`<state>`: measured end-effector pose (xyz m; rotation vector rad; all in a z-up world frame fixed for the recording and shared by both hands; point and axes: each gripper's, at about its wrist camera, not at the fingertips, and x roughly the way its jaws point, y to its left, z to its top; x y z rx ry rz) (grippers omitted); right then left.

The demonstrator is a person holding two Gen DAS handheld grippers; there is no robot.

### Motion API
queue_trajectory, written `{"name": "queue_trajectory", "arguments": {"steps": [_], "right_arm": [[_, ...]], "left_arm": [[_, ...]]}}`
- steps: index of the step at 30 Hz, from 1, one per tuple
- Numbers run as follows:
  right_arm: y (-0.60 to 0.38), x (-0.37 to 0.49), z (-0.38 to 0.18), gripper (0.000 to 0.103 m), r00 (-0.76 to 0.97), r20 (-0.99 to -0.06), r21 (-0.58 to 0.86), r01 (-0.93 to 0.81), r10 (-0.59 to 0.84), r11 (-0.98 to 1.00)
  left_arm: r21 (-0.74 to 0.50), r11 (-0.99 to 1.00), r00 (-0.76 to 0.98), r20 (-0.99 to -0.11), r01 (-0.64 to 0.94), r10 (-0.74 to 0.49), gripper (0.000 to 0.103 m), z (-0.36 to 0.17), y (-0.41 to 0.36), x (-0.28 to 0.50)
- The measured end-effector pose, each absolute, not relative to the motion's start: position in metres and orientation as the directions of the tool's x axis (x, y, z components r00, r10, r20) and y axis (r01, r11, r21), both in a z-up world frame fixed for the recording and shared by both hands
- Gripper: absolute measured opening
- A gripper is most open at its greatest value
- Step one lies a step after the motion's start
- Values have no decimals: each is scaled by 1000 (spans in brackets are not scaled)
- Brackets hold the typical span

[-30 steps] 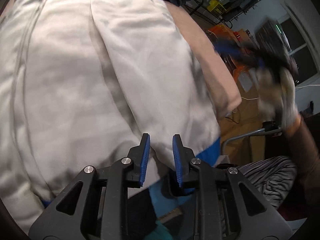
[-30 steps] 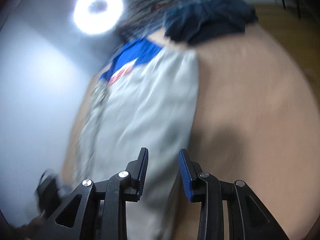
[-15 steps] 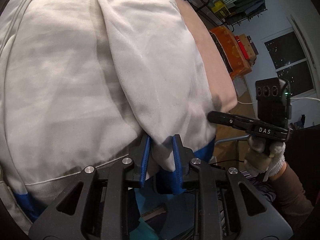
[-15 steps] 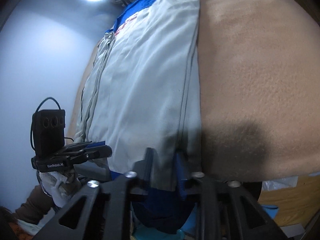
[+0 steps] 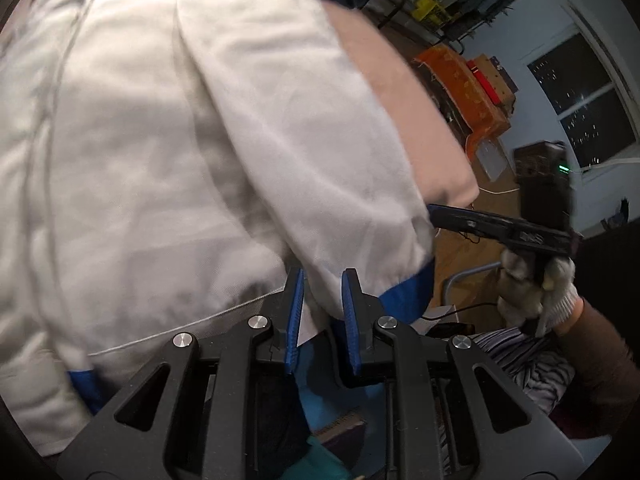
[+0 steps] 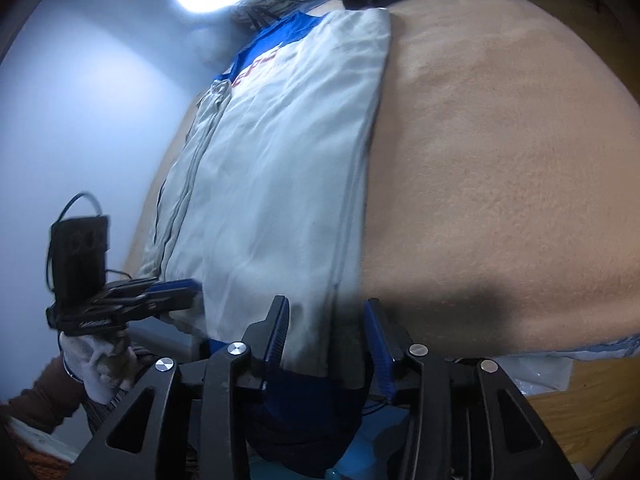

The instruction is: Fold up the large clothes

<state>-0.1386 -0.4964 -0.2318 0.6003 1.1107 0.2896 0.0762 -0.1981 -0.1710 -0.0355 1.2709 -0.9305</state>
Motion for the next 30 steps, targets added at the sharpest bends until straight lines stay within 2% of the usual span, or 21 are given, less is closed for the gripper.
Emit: {"name": "queue_trajectory", "arguments": {"steps": [7, 8, 9, 11, 13, 15, 19, 21, 23, 27, 30], "right_arm": [[-501, -124, -251, 48, 403, -675, 691, 48, 619, 721], [-500, -123, -251, 44, 400, -674, 692, 46, 621, 721], [-500, -122, -252, 32, 401, -672, 695, 49, 623, 718], [-503, -120, -255, 17, 399, -661, 714, 72, 636, 696], [-507, -122, -256, 11, 415, -637, 740, 91, 650, 667], [-504, -123, -252, 10, 423, -628, 745, 84, 653, 662], [-500, -124, -236, 12, 448, -589, 761, 29, 672, 648], [-498, -121, -232, 32, 448, -608, 740, 22, 655, 672], [-495, -116, -240, 34, 429, -614, 748, 47, 663, 662], [-489, -109, -249, 8, 406, -673, 709, 116, 618, 695], [-483, -109, -234, 4, 427, -687, 682, 101, 587, 724]], "left_arm": [[-442, 667, 114, -778, 600, -617, 18, -150, -208, 92], [-434, 674, 125, -780, 598, -614, 18, -154, -210, 95], [-422, 677, 128, -787, 603, -604, 18, -158, -211, 100], [-383, 678, 108, -820, 627, -562, 18, -174, -225, 102], [-305, 683, 100, -869, 664, -485, 18, -196, -236, 101], [-264, 681, 134, -871, 683, -472, 18, -198, -239, 98], [-332, 670, 122, -836, 663, -535, 18, -180, -235, 96], [-320, 662, 126, -836, 678, -534, 18, -181, -237, 94], [-318, 663, 97, -855, 678, -510, 18, -194, -239, 95], [-343, 663, 78, -851, 666, -519, 18, -191, -237, 98], [-382, 656, 95, -816, 651, -570, 18, -169, -224, 98]]}}
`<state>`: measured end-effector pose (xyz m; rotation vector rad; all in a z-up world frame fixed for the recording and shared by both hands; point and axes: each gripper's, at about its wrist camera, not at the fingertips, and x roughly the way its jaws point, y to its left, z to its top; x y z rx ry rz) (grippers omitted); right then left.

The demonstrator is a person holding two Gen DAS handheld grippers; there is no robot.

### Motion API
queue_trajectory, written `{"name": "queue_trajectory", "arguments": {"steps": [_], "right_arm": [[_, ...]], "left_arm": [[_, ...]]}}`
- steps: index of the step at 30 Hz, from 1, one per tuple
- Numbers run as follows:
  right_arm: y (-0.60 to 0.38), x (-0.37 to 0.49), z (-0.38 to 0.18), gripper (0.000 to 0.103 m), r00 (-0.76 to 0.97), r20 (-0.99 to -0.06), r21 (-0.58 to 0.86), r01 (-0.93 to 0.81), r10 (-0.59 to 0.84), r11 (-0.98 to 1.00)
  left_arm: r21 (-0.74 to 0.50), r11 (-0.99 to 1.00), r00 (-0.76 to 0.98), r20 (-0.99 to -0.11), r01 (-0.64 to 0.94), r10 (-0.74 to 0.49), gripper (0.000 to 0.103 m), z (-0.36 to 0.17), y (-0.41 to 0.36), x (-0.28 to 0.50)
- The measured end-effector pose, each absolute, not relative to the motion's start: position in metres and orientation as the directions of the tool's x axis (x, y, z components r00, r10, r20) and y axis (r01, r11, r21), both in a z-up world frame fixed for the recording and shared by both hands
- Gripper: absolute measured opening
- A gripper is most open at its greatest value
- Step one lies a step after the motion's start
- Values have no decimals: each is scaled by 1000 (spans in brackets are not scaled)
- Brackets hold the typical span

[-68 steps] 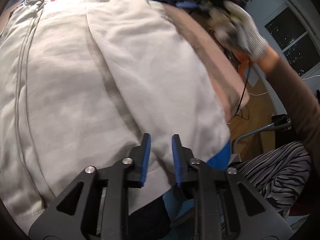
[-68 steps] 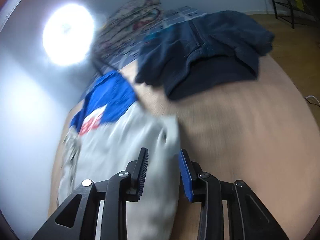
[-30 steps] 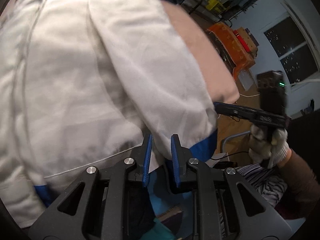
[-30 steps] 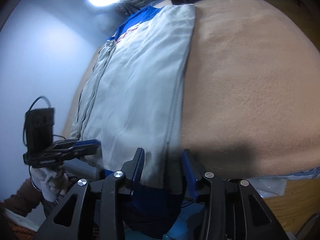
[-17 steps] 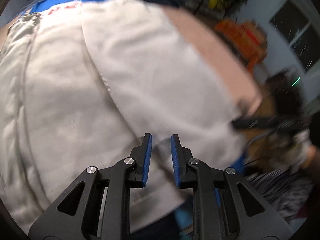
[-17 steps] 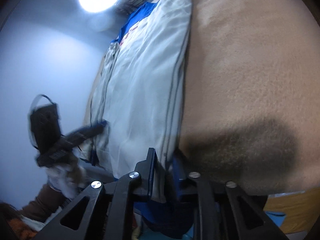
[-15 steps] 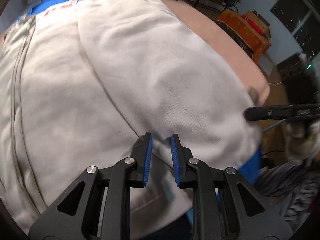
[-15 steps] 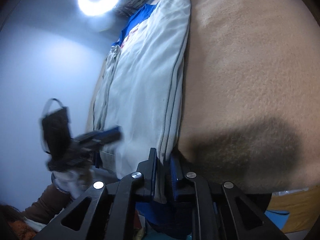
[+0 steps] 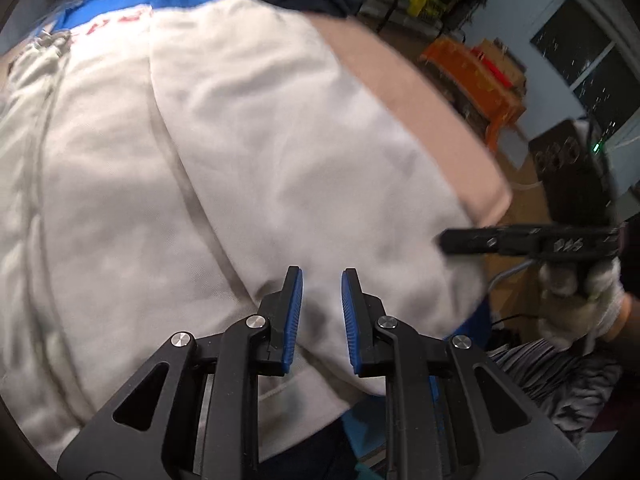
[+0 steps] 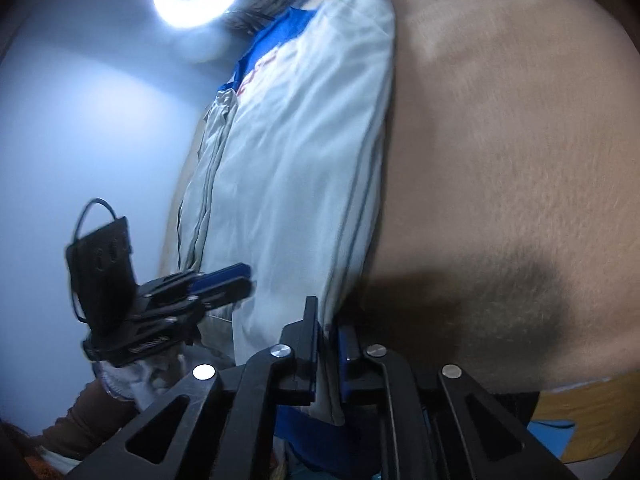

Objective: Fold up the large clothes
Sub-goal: 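Fold the jacket side inward with the right gripper toward the zipper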

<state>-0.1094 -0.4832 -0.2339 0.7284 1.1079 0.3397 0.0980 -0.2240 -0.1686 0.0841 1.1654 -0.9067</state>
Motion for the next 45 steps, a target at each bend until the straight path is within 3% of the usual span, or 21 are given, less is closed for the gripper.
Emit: {"name": "queue_trajectory", "arguments": {"steps": [7, 18, 26, 37, 40, 41, 42, 43, 45], "right_arm": [[-460, -102, -182, 3, 492, -666, 647, 7, 561, 763], [-392, -56, -139, 3, 475, -687, 555, -146, 550, 819], [-318, -19, -144, 3, 393, -738, 483, -262, 549, 836], [-261, 1, -199, 3, 233, -821, 434, -337, 521, 836], [-269, 4, -200, 13, 209, -793, 503, -306, 572, 808], [-272, 4, -199, 23, 205, -783, 522, -296, 587, 800], [-276, 3, -197, 30, 204, -766, 548, -290, 610, 785], [-280, 1, -194, 32, 207, -750, 568, -284, 628, 773], [-289, -3, -187, 33, 216, -725, 598, -273, 654, 754]], "left_arm": [[-405, 656, 186, -745, 637, -641, 18, -111, -182, 90], [-516, 723, 347, -645, 460, -681, 18, -72, -77, 117], [-577, 744, 387, -635, 337, -668, 18, -83, -19, 127], [-641, 743, 331, -671, 191, -664, 18, -131, 5, 135], [-651, 736, 291, -679, 186, -674, 18, -140, -7, 136], [-654, 733, 281, -679, 188, -678, 19, -141, -10, 136], [-656, 730, 270, -680, 192, -682, 25, -143, -16, 136], [-659, 726, 263, -678, 195, -686, 36, -143, -20, 136], [-668, 717, 247, -673, 201, -697, 45, -145, -30, 135]]}}
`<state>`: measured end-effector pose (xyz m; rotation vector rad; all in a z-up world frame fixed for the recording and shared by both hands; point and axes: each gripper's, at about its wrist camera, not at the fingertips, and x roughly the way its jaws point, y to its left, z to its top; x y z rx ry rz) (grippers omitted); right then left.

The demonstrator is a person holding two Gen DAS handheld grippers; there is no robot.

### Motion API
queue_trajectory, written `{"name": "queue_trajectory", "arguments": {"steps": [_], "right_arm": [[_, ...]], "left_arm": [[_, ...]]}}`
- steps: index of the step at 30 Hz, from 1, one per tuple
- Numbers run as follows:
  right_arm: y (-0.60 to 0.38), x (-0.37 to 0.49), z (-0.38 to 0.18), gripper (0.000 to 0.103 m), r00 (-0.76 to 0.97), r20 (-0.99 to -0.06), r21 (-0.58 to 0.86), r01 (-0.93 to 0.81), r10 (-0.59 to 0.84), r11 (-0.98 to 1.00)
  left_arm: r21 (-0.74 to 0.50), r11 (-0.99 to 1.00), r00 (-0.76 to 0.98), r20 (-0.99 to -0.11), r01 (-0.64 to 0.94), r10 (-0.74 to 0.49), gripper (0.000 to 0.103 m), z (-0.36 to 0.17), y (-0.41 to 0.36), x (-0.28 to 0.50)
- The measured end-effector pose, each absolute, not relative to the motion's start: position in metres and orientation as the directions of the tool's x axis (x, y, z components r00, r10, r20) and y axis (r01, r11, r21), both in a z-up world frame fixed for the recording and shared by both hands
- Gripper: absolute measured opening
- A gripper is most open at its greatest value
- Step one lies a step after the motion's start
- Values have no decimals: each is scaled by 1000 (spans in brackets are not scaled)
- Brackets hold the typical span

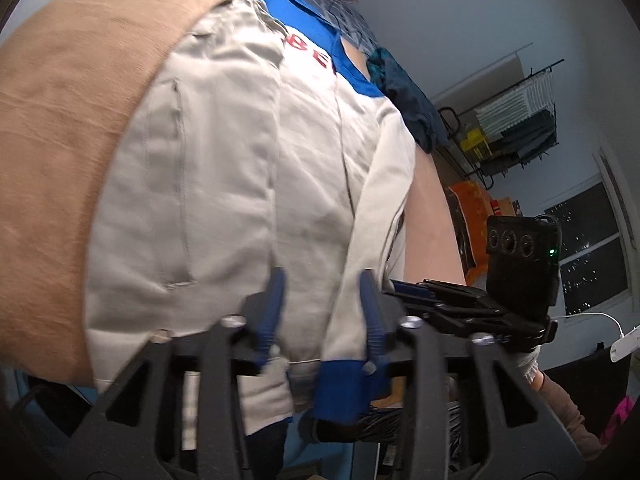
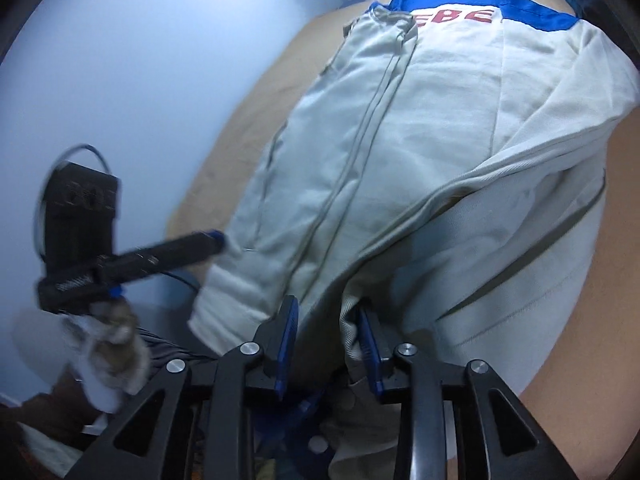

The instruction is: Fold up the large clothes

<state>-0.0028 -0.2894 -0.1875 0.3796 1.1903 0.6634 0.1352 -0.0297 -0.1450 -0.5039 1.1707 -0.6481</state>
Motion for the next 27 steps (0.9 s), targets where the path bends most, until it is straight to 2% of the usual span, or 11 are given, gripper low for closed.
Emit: {"name": "queue_trajectory", "arguments": {"steps": [2, 4, 8, 10, 11, 14, 17, 19, 22, 25, 27], "right_arm": [[-304, -8, -183, 34, 235, -696, 633, -245, 679, 734], [-324, -13, -178, 35, 266, -651, 680, -210, 711, 702], [-359, -18, -174, 38, 329, -598, 732, -147, 731, 665], [-372, -19, -178, 38, 362, -637, 703, -92, 681, 706], [-375, -20, -180, 30, 363, -653, 691, -74, 665, 719], [-369, -25, -192, 26, 340, -670, 686, -54, 660, 725], [-336, -35, -201, 26, 258, -677, 684, -125, 689, 719], [-306, -44, -205, 26, 178, -720, 638, -211, 671, 740], [-295, -49, -206, 27, 156, -756, 592, -251, 636, 766], [-329, -44, -196, 41, 245, -728, 617, -174, 640, 768], [-360, -40, -190, 55, 322, -711, 629, -107, 626, 770]], "left_arm": [[-674, 707, 224, -671, 213, -707, 48, -146, -40, 135], [-674, 703, 202, -673, 226, -711, 56, -148, -50, 135], [-683, 697, 173, -676, 216, -716, 57, -152, -67, 139], [-679, 704, 186, -679, 208, -711, 57, -150, -71, 142], [-677, 706, 192, -680, 206, -708, 57, -149, -72, 144], [-671, 714, 216, -680, 201, -700, 57, -144, -73, 150], [-672, 715, 205, -685, 192, -699, 57, -149, -74, 154], [-674, 715, 172, -694, 185, -699, 58, -157, -79, 153], [-675, 713, 115, -706, 187, -699, 58, -169, -88, 148], [-662, 714, 69, -720, 228, -690, 58, -175, -101, 141], [-645, 721, 68, -732, 252, -678, 58, -175, -107, 138]]}}
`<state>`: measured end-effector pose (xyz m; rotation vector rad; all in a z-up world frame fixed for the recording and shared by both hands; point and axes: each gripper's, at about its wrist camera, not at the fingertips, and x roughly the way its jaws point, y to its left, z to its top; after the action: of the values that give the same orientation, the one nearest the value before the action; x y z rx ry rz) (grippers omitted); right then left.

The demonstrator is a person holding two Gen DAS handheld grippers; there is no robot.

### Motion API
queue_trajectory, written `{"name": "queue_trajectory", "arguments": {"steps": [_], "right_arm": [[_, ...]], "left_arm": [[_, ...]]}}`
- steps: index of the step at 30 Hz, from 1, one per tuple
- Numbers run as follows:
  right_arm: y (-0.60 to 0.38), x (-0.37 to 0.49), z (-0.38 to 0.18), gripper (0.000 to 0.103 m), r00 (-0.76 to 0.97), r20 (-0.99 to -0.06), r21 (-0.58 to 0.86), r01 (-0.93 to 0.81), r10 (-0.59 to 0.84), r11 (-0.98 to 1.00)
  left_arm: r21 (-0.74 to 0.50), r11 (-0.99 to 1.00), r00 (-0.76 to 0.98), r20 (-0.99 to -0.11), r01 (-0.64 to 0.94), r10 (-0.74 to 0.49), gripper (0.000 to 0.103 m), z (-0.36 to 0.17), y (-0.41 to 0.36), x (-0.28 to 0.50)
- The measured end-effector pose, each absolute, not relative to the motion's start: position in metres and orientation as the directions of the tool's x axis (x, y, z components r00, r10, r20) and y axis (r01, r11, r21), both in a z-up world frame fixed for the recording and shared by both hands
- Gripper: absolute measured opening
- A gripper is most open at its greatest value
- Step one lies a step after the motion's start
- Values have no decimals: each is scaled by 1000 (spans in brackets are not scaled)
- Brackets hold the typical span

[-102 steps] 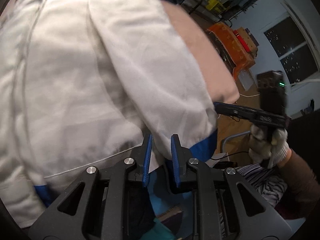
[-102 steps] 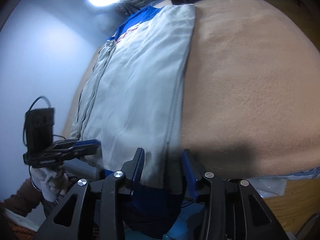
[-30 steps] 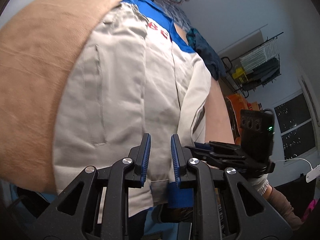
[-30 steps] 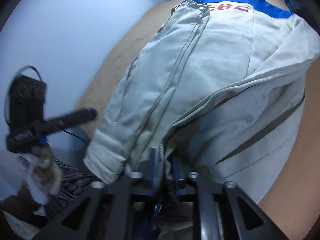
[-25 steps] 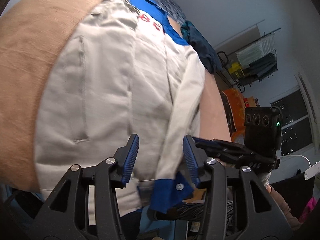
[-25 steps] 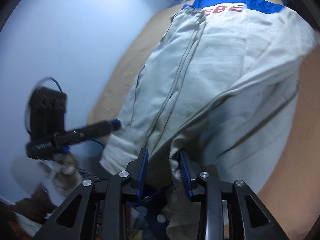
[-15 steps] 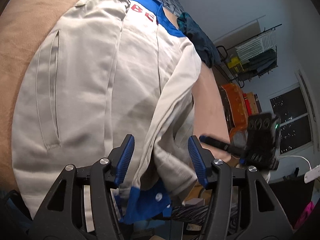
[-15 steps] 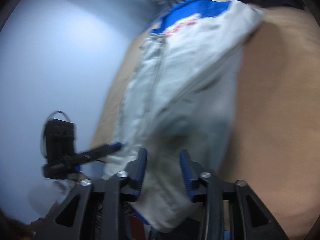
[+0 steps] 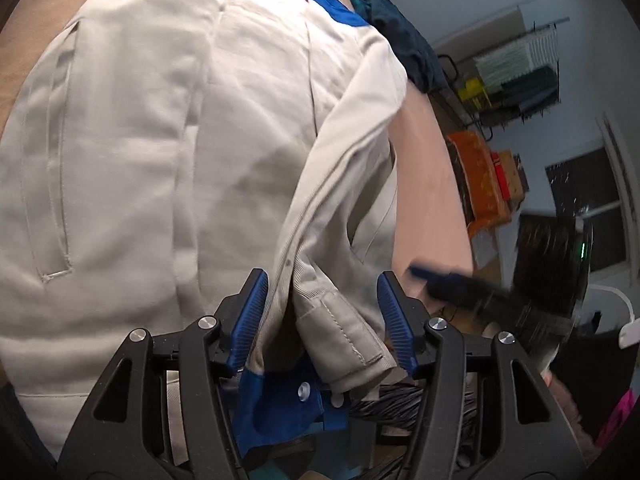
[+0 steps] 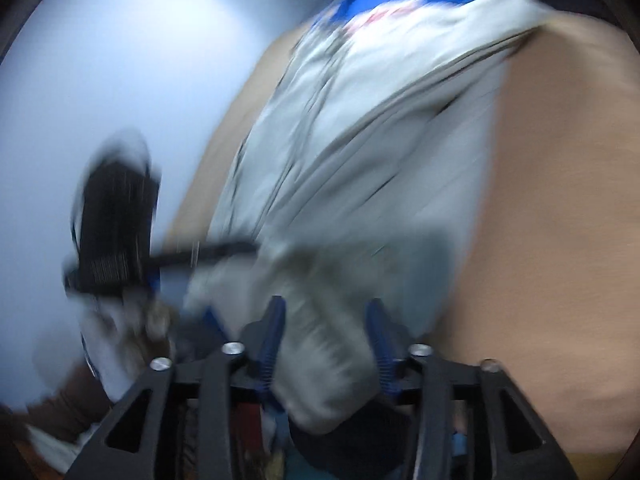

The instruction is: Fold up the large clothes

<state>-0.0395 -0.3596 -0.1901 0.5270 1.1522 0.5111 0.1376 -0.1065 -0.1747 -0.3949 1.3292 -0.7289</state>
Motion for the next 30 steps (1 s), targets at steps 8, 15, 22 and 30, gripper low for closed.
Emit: {"name": "queue_trajectory", "arguments": {"steps": [8, 15, 22, 30], "right_arm": [[-452, -1, -167, 69, 524, -665, 643, 42, 531, 765], [-493, 76, -185, 73, 595, -647, 667, 137, 477, 733], [-520, 141, -223, 72, 658, -598, 736, 226, 457, 638], [-524, 186, -233, 29, 713, -520, 812, 242, 471, 531]], "left_arm": [[-559, 742, 57, -783, 370, -619, 51, -177, -124, 115], [-563, 720, 56, -771, 406, -635, 23, -174, -126, 106], [-594, 690, 36, -747, 413, -664, 13, -170, -127, 101], [-640, 632, -17, -708, 437, -706, 9, -165, -141, 94]]}}
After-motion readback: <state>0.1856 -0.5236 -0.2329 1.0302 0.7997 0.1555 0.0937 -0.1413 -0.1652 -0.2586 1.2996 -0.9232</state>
